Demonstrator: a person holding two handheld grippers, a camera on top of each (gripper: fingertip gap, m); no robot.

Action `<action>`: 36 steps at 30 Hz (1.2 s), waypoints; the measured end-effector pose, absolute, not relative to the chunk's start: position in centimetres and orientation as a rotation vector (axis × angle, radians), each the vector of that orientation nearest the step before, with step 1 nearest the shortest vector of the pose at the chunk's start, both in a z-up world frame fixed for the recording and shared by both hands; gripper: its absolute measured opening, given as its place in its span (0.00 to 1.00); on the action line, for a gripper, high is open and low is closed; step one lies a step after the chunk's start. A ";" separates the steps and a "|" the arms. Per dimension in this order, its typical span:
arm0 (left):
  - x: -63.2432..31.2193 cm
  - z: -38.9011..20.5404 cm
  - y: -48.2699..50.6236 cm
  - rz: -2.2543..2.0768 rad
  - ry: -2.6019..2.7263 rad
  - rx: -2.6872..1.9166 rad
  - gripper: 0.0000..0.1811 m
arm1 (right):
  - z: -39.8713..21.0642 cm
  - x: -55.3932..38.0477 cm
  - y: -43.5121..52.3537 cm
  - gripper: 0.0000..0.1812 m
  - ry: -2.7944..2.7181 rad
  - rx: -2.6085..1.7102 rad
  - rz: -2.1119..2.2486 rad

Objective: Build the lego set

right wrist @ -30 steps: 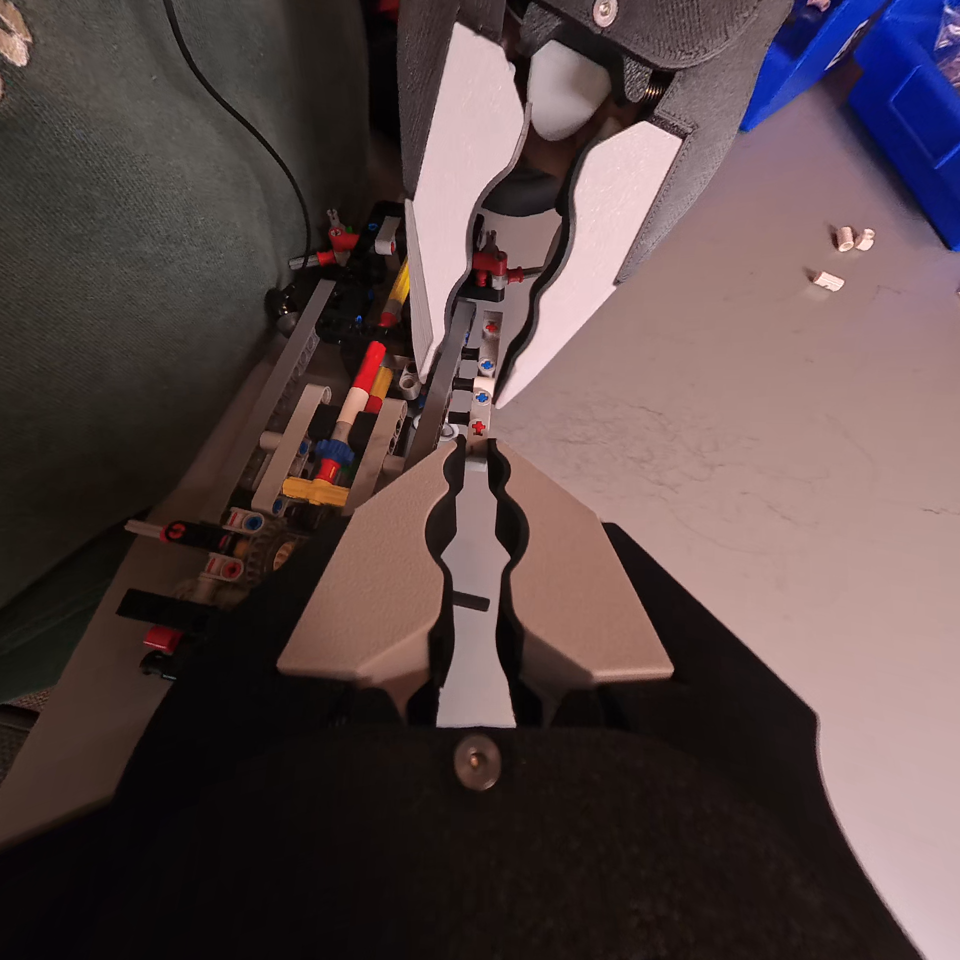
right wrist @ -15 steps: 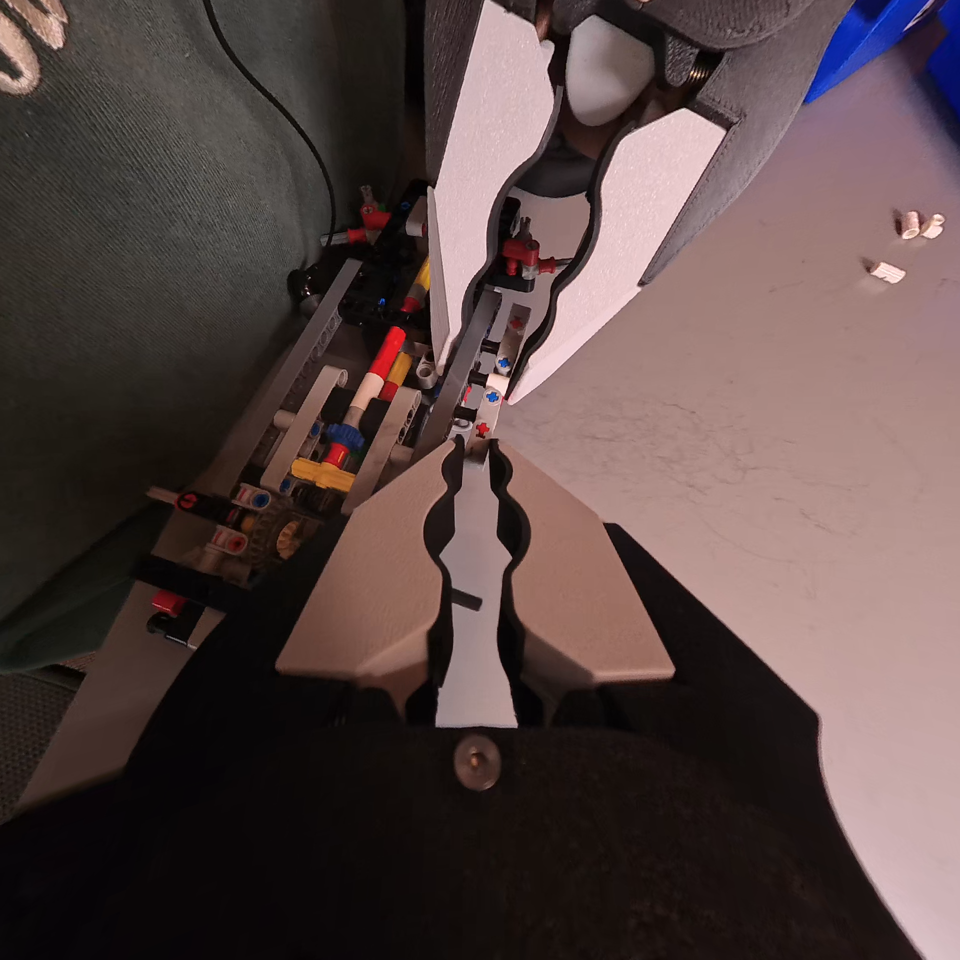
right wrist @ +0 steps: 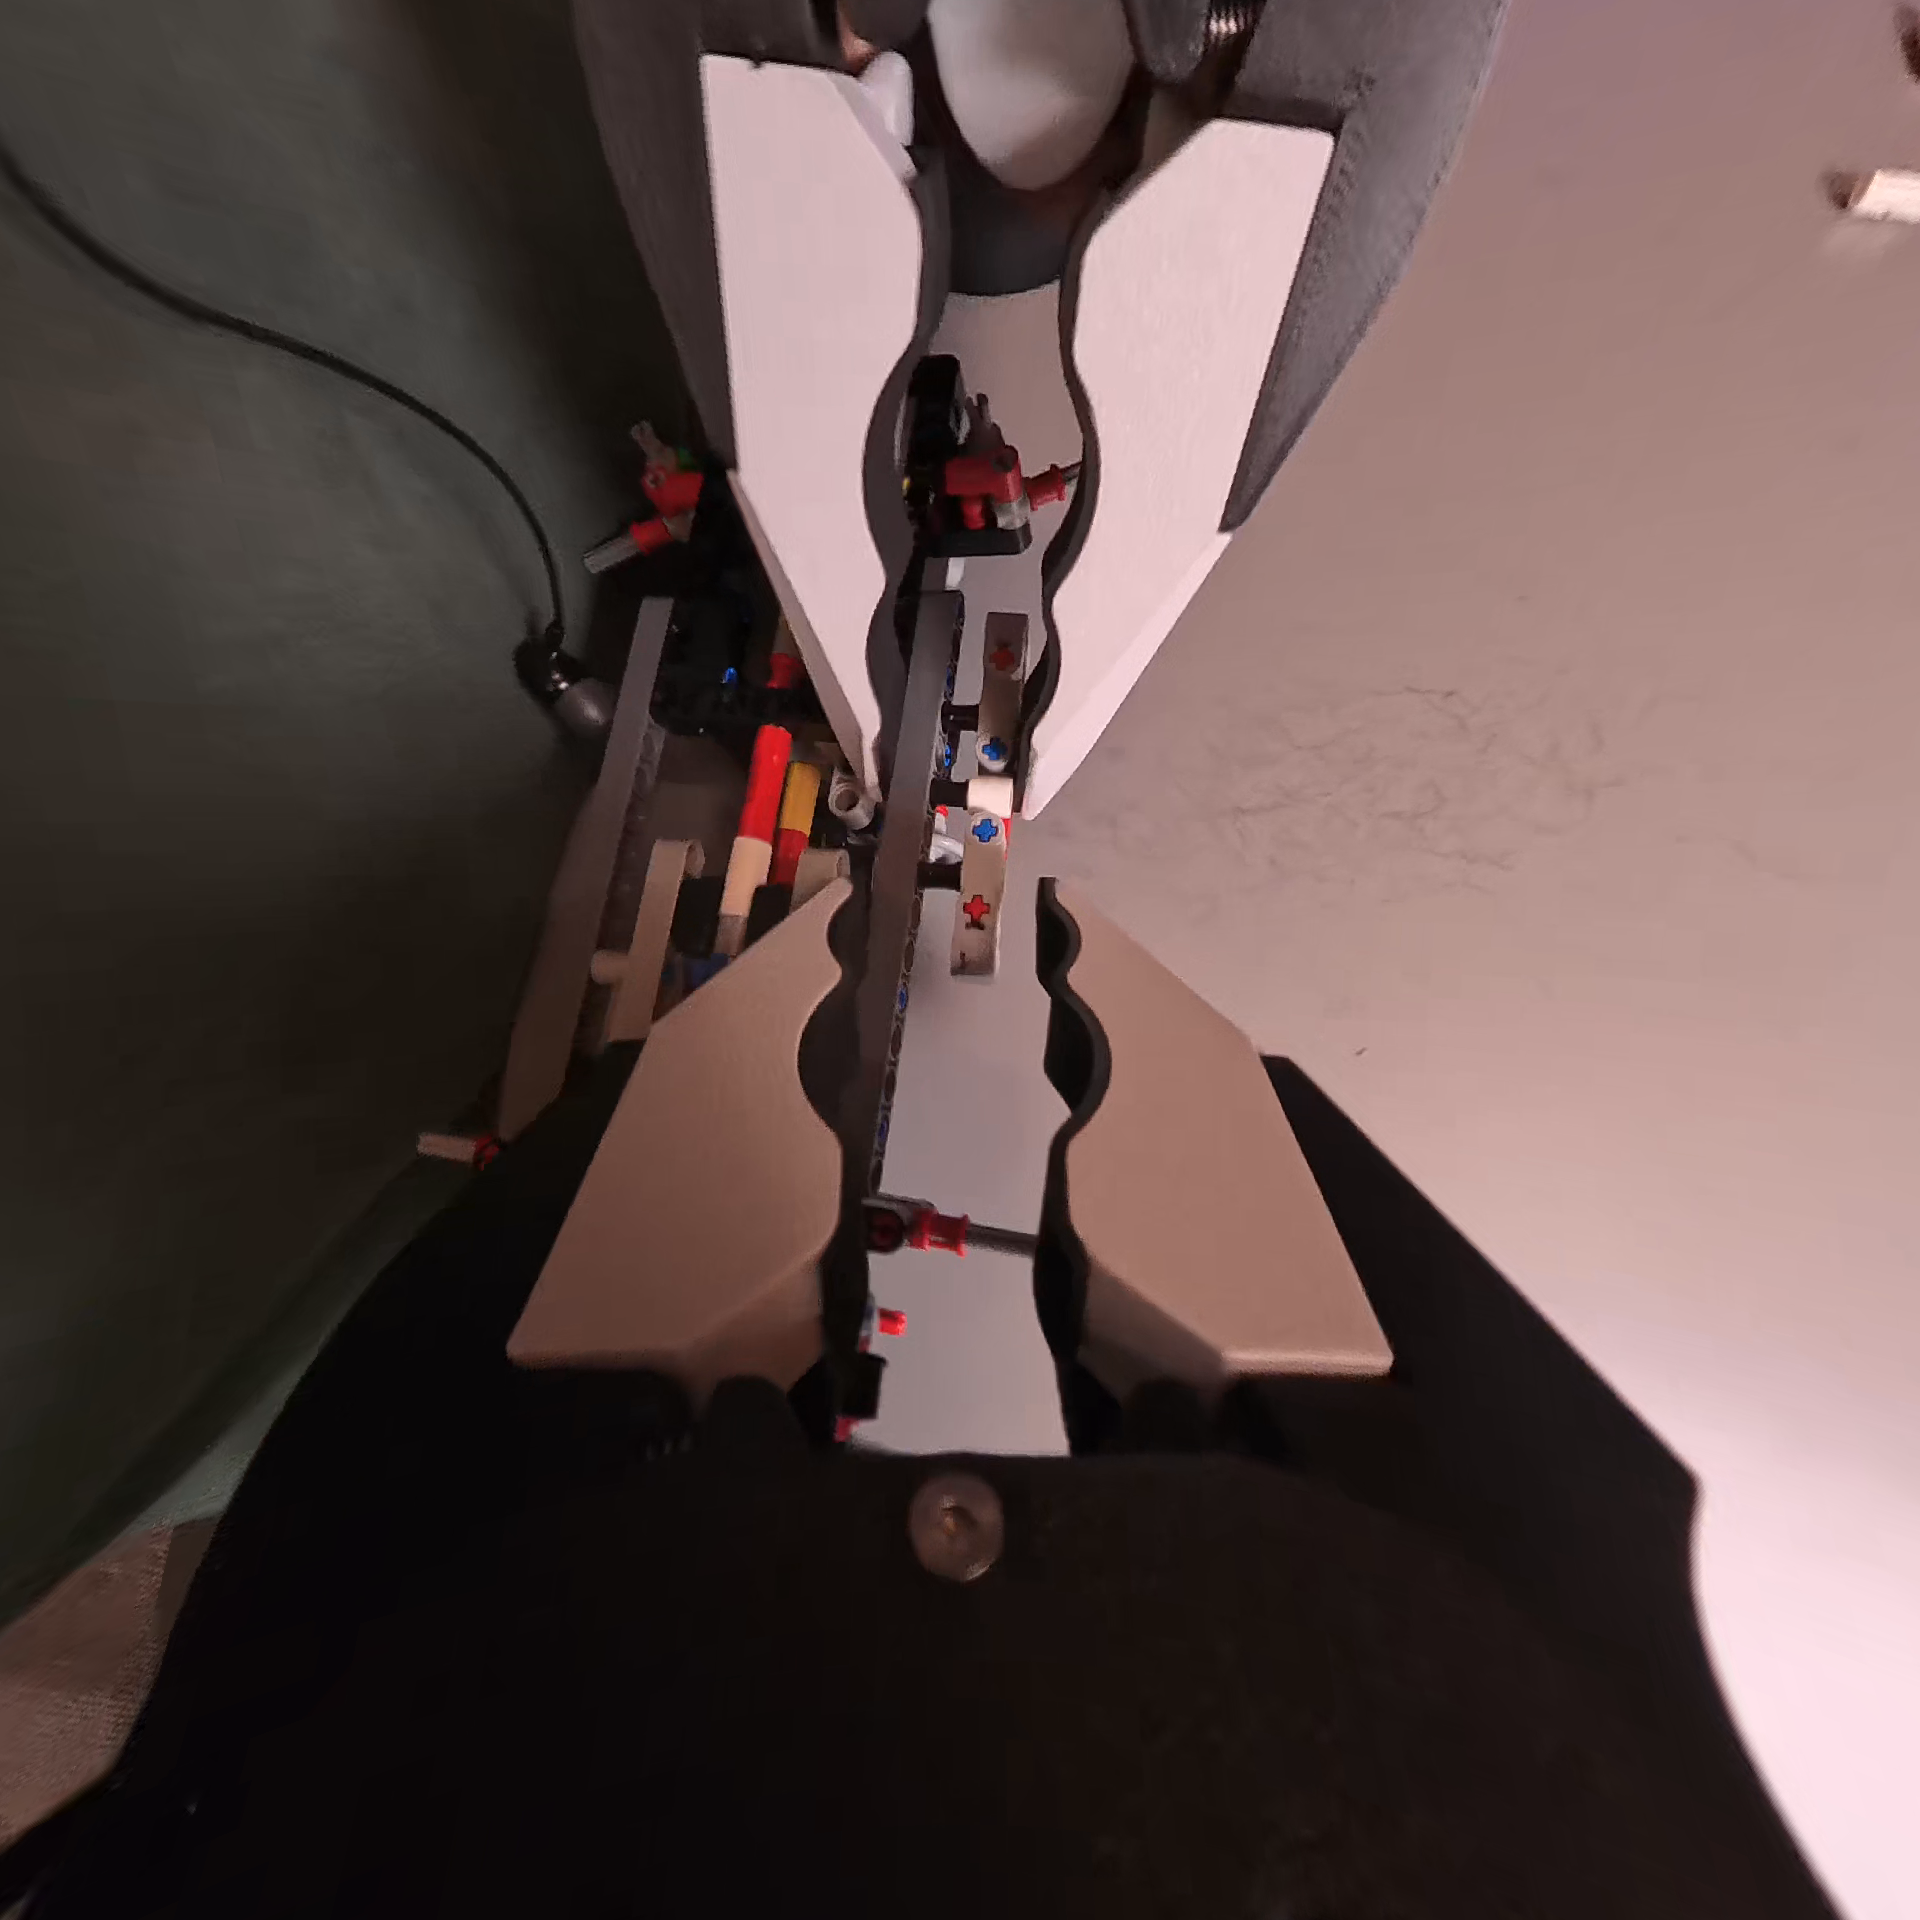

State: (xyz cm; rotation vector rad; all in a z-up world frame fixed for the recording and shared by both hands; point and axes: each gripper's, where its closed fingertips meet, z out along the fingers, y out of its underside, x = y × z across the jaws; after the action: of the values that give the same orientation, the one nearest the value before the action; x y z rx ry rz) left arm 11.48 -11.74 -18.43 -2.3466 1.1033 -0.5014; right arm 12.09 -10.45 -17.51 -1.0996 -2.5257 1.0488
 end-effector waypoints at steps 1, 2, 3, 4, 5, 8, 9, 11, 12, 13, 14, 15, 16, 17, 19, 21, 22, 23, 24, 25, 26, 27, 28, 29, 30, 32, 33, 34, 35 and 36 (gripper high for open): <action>11.5 -18.5 -11.7 -0.498 1.103 -2.344 0.13 | -17.8 12.2 -10.7 0.15 -2.524 -1.139 1.043; 11.5 -18.5 -11.7 -0.501 1.103 -2.343 0.13 | -17.9 12.2 -10.9 0.13 -2.516 -1.156 1.042; 11.5 -18.5 -11.8 -0.505 1.103 -2.341 0.13 | -17.9 12.2 -11.0 0.13 -2.508 -1.174 1.037; 11.5 -18.5 -11.8 -0.510 1.100 -2.339 0.13 | -17.9 12.3 -11.0 0.13 -2.503 -1.193 1.029; 11.6 -18.5 -11.9 -0.514 1.096 -2.337 0.13 | -17.9 12.3 -11.0 0.13 -2.497 -1.190 1.014; 11.6 -18.6 -11.9 -0.526 1.092 -2.328 0.13 | -18.0 12.2 -11.2 0.13 -2.489 -1.176 0.967; 11.7 -18.6 -12.0 -0.532 1.094 -2.326 0.13 | -18.0 12.3 -11.3 0.12 -2.488 -1.174 0.962; 11.7 -18.6 -12.1 -0.535 1.090 -2.316 0.13 | -18.1 12.3 -11.4 0.12 -2.477 -1.188 0.964; 11.7 -18.7 -12.1 -0.538 1.088 -2.313 0.13 | -18.1 12.3 -11.5 0.12 -2.473 -1.187 0.969; 11.7 -18.7 -12.2 -0.540 1.088 -2.312 0.13 | -18.1 12.2 -11.5 0.12 -2.467 -1.184 0.973; 11.7 -18.7 -12.2 -0.540 1.088 -2.310 0.13 | -18.1 12.2 -11.6 0.12 -2.462 -1.185 0.974; 11.8 -18.7 -12.2 -0.542 1.088 -2.307 0.13 | -18.1 12.2 -11.6 0.12 -2.461 -1.182 0.978; 11.7 -18.7 -12.2 -0.545 1.088 -2.303 0.13 | -18.1 12.2 -11.6 0.12 -2.460 -1.176 0.980; 11.7 -18.7 -12.2 -0.547 1.088 -2.300 0.13 | -18.1 12.2 -11.7 0.12 -2.457 -1.174 0.981; 11.7 -18.6 -12.2 -0.527 1.089 -2.286 0.13 | -18.0 12.1 -11.7 0.12 -2.456 -1.156 0.970; 11.4 -18.4 -12.1 -0.491 1.092 -2.276 0.16 | -18.0 12.0 -11.8 0.12 -2.458 -1.144 0.968; 11.4 -18.3 -12.2 -0.496 1.090 -2.282 0.16 | -18.0 12.0 -11.8 0.12 -2.458 -1.140 0.968; 11.3 -18.3 -12.3 -0.505 1.084 -2.291 0.15 | -18.1 12.0 -11.8 0.12 -2.458 -1.137 0.970; 11.3 -18.3 -12.3 -0.518 1.079 -2.298 0.15 | -18.0 12.0 -11.8 0.12 -2.458 -1.132 0.970; 11.4 -18.4 -12.4 -0.530 1.075 -2.302 0.13 | -18.0 11.9 -11.8 0.12 -2.459 -1.126 0.971; 11.4 -18.4 -12.4 -0.533 1.071 -2.307 0.13 | -18.1 11.9 -11.8 0.12 -2.461 -1.123 0.973; 11.4 -18.5 -12.5 -0.535 1.070 -2.311 0.13 | -18.1 11.9 -11.8 0.12 -2.464 -1.126 0.977; 11.4 -18.5 -12.5 -0.538 1.069 -2.318 0.13 | -18.1 11.9 -11.9 0.12 -2.466 -1.126 0.982; 11.4 -18.5 -12.5 -0.544 1.063 -2.326 0.13 | -18.1 11.9 -11.9 0.12 -2.469 -1.129 0.986; 11.4 -18.6 -12.5 -0.549 1.056 -2.333 0.13 | -18.1 12.0 -11.9 0.12 -2.473 -1.128 0.989; 11.4 -18.6 -12.5 -0.537 1.052 -2.337 0.13 | -18.1 11.9 -12.0 0.12 -2.473 -1.130 0.997; 11.4 -18.5 -12.5 -0.527 1.048 -2.337 0.13 | -18.1 11.9 -12.0 0.12 -2.473 -1.132 1.002; 11.4 -18.5 -12.6 -0.519 1.042 -2.337 0.13 | -18.1 11.9 -12.0 0.12 -2.471 -1.133 1.007; 11.4 -18.5 -12.6 -0.516 1.035 -2.339 0.13 | -18.1 11.9 -12.0 0.12 -2.472 -1.133 1.010; 11.5 -18.5 -12.7 -0.517 1.031 -2.340 0.13 | -18.1 12.0 -12.1 0.12 -2.477 -1.132 1.015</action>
State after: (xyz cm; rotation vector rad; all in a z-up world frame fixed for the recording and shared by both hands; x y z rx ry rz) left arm 11.47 -12.68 -18.53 -2.3405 1.0314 -0.5167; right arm 11.95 -12.14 -18.11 -1.1324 -2.4767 1.0155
